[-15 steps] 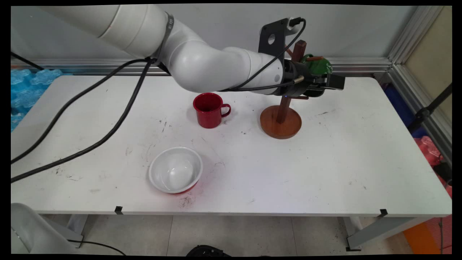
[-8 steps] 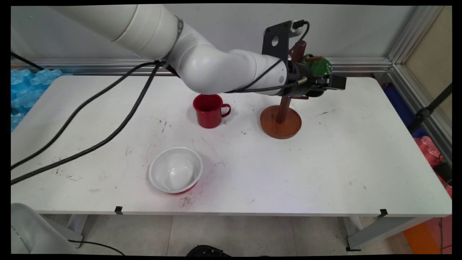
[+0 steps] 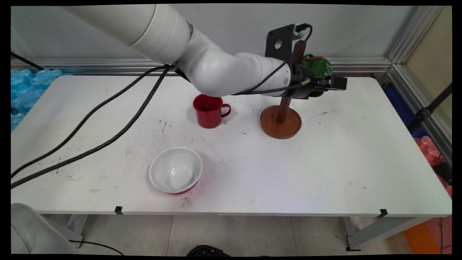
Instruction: Pick up the green mug from the rack, then place the picked object on the table
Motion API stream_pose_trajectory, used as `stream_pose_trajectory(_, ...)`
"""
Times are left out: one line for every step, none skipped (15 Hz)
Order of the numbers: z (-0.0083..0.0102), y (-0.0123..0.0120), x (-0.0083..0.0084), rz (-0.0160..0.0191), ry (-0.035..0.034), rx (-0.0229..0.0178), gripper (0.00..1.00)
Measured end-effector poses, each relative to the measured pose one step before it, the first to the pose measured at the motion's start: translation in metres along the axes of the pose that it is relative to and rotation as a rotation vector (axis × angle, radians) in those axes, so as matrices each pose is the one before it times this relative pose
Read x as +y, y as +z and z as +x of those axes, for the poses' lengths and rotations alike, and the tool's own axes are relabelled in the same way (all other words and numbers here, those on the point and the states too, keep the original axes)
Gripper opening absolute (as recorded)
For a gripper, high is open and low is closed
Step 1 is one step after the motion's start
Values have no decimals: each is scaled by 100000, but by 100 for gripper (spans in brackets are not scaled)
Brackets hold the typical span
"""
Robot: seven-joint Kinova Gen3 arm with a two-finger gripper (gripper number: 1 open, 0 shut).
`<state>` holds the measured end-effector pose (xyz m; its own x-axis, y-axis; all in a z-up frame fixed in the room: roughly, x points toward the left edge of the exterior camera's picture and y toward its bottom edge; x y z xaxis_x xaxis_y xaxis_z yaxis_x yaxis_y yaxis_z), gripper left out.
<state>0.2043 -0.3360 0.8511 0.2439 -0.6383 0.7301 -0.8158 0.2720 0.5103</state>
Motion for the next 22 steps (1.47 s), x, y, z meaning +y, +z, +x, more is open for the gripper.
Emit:
stream_pose_trajectory(-33, 57, 5, 190, -344, 56, 100)
stream_pose_trajectory(-50, 84, 16, 253, -494, 75, 100)
stream_pose_trajectory(-62, 68, 29, 239, -500, 61, 100)
stream_pose_trajectory(-61, 48, 27, 224, -440, 38, 100)
stream_pose_trajectory(-57, 32, 29, 170, -332, -5, 100)
stream_pose_trajectory(-45, 24, 28, 150, -379, 29, 100)
stream_pose_trajectory(-31, 13, 49, 126, -481, 156, 100)
stream_pose_trajectory(-12, -3, 41, 69, -405, 188, 0)
stream_pose_trajectory(-12, 3, 22, 83, -250, 116, 0)
stream_pose_trajectory(-7, -2, 24, 71, -154, 103, 0)
stream_pose_trajectory(-5, -2, 9, 132, -104, 108, 0)
stream_pose_trajectory(-1, -19, -7, 152, -77, 92, 0)
stream_pose_trajectory(-27, -32, -13, 158, -86, 20, 0)
stream_pose_trajectory(-22, -35, 4, 90, -41, -16, 0)
stream_pose_trajectory(-67, -37, -3, 116, -12, -187, 0)
stream_pose_trajectory(-49, -88, -38, 196, -73, -65, 0)
stream_pose_trajectory(-50, -56, 4, 60, 20, -132, 0)
stream_pose_trajectory(-55, -36, 33, -41, 82, -188, 0)
stream_pose_trajectory(-47, -103, 10, 32, 37, -118, 0)
stream_pose_trajectory(-26, -70, 20, -25, 57, -76, 0)
stream_pose_trajectory(-8, -46, 29, -76, 64, -47, 0)
stream_pose_trajectory(-13, -77, 48, -119, 113, -44, 0)
